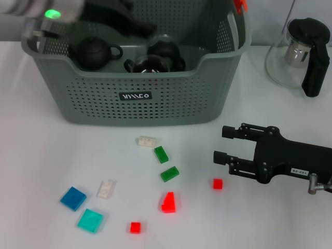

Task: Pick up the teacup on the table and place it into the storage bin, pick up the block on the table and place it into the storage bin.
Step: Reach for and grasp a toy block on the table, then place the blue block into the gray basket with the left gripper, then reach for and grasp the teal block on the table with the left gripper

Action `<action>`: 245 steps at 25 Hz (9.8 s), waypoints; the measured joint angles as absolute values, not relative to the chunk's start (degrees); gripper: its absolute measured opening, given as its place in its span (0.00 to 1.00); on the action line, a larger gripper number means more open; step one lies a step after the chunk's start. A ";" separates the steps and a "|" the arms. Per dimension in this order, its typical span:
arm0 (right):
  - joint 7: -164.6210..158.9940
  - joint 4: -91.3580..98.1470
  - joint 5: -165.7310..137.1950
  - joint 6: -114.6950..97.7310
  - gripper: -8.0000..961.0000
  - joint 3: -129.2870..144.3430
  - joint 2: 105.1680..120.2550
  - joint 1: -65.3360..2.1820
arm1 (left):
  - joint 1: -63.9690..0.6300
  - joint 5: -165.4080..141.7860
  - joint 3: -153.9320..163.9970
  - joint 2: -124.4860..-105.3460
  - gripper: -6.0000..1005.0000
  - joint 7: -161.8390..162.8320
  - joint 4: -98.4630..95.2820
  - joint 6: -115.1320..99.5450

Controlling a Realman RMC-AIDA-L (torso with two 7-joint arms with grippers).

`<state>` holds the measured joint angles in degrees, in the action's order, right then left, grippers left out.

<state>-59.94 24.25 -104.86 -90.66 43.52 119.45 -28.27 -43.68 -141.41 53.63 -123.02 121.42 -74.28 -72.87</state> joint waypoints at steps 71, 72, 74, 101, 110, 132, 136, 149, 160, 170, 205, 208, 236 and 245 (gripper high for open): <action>-59.70 24.26 -104.85 -90.24 0.71 43.50 119.02 -28.04 | -29.95 -163.37 62.58 -124.81 0.76 117.10 -73.74 -100.57; -59.67 24.26 -104.85 -90.19 0.71 43.50 119.06 -28.04 | -29.95 -163.39 62.66 -124.81 0.76 117.34 -73.20 -100.20; -59.67 24.26 -104.85 -90.15 0.71 43.50 119.08 -28.04 | -29.96 -163.43 62.74 -124.81 0.76 117.78 -72.73 -99.44; -59.88 24.26 -104.85 -89.81 0.71 43.50 118.97 -27.93 | -30.79 -163.56 64.42 -124.81 0.71 119.76 -69.75 -95.27; -59.94 24.26 -104.85 -90.11 0.71 43.50 118.92 -27.60 | -30.69 -163.65 64.02 -124.64 0.71 119.87 -69.70 -94.25; -59.81 24.26 -104.85 -90.27 0.71 43.50 118.92 -27.16 | -30.41 -163.65 64.15 -124.67 0.62 121.08 -69.67 -94.06; -59.77 24.26 -104.85 -90.27 0.71 43.50 118.92 -27.16 | -30.39 -163.65 64.05 -124.64 0.54 121.15 -69.73 -94.20; -59.81 24.26 -104.85 -90.26 0.71 43.51 118.92 -27.16 | -30.55 -162.93 61.08 -124.47 0.41 120.20 -72.88 -97.01; -59.86 24.26 -104.85 -90.26 0.71 43.51 118.92 -27.16 | -36.31 -137.09 34.70 -119.30 0.44 110.27 -77.10 -116.54; -59.99 24.26 -104.85 -90.44 0.71 43.51 119.01 -27.39 | -43.24 -126.39 31.45 -117.63 0.46 119.38 -76.46 -108.45; -59.69 24.26 -104.85 -91.06 0.71 43.44 118.93 -27.16 | -53.10 -152.41 59.01 -120.94 0.56 137.45 -57.11 -68.26; -59.77 24.26 -104.85 -91.06 0.71 43.49 118.92 -27.16 | -51.50 -150.63 58.66 -121.19 0.57 137.52 -60.41 -69.24; -60.03 24.25 -104.85 -91.15 0.71 43.51 119.07 -27.39 | -28.75 -144.20 35.58 -124.43 0.78 94.97 -67.15 -108.25; -59.98 24.26 -104.85 -90.79 0.71 43.51 119.01 -27.33 | -31.62 -155.89 42.23 -124.12 0.78 103.44 -67.37 -109.22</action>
